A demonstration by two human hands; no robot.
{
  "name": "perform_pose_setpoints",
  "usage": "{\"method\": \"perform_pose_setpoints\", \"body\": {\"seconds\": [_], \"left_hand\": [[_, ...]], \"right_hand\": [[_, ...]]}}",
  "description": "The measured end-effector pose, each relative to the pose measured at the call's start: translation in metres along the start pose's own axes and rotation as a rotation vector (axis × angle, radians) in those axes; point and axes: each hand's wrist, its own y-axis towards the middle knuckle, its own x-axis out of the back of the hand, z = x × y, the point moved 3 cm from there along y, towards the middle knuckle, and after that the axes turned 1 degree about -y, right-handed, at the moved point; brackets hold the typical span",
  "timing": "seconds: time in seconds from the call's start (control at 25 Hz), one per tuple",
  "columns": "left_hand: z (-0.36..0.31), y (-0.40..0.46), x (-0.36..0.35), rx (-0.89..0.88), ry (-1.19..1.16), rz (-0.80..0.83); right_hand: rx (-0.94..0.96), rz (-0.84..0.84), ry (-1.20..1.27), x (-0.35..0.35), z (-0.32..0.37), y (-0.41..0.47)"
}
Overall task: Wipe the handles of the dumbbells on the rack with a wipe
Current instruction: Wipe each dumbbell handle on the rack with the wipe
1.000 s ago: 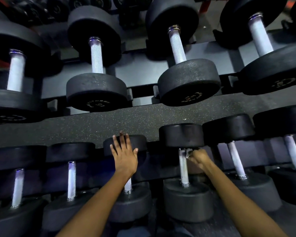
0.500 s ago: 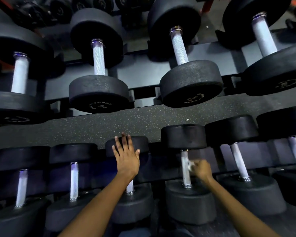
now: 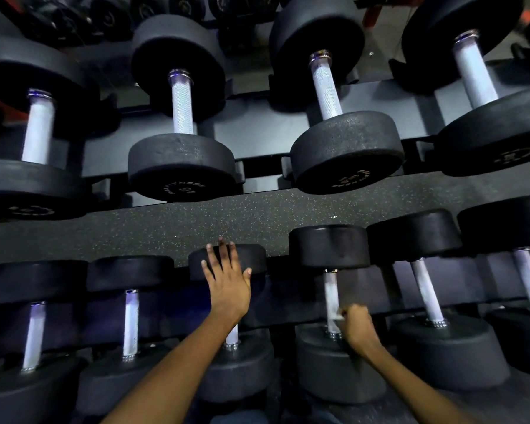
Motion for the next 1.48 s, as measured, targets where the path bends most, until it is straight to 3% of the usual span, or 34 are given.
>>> {"method": "perform_pose_setpoints", "body": {"seconds": [0.12,0.16,0.24,0.36,0.56,0.72,0.76,0.8,0.88,0.96,1.08,1.12,1.2,1.32,1.44,1.48], "left_hand": [[0.000,0.001,0.000,-0.002,0.010,0.008],[0.000,0.000,0.000,-0.004,0.021,0.005],[-0.001,-0.001,0.000,-0.010,0.011,0.004],[-0.001,0.000,0.002,-0.005,0.027,0.000],[0.000,0.000,0.000,0.010,0.023,0.032],[-0.001,0.000,0.002,0.020,0.021,0.033],[-0.002,0.001,0.002,0.021,0.018,0.038],[-0.003,0.001,0.003,0.022,0.009,0.048],[-0.004,0.000,0.004,0.021,0.003,0.050],[-0.004,-0.001,0.004,0.027,0.001,0.051],[-0.004,-0.001,0.006,0.015,0.007,0.041],[-0.004,-0.001,0.006,0.014,0.002,0.040],[-0.005,-0.001,0.007,0.017,-0.006,0.053],[-0.005,-0.002,0.007,0.029,-0.010,0.076],[-0.007,-0.001,0.010,0.030,0.000,0.096],[-0.008,0.000,0.010,0.032,0.000,0.100]], "right_hand": [[-0.004,-0.244,0.106,0.028,0.024,0.037],[0.039,-0.253,0.069,0.030,0.028,0.034],[0.151,-0.150,-0.042,0.016,0.017,0.011],[0.297,0.187,-0.270,0.001,0.004,-0.004],[0.528,0.029,-0.431,0.034,0.028,0.033],[0.883,0.405,-0.619,0.016,0.008,-0.002],[0.884,0.450,-0.636,0.024,0.011,0.008],[0.740,0.479,-0.610,0.034,0.013,0.023],[0.733,0.304,-0.569,0.047,0.020,0.043],[0.804,0.272,-0.699,0.047,0.029,0.027],[1.167,0.360,-0.877,0.029,0.020,0.004],[0.986,0.498,-0.825,0.031,0.022,0.012],[0.952,0.337,-0.860,0.034,0.022,0.044],[0.845,0.334,-1.074,0.015,0.022,0.034],[0.900,0.536,-1.302,0.009,0.035,0.018],[0.892,0.423,-1.311,0.015,0.047,0.032]]}}
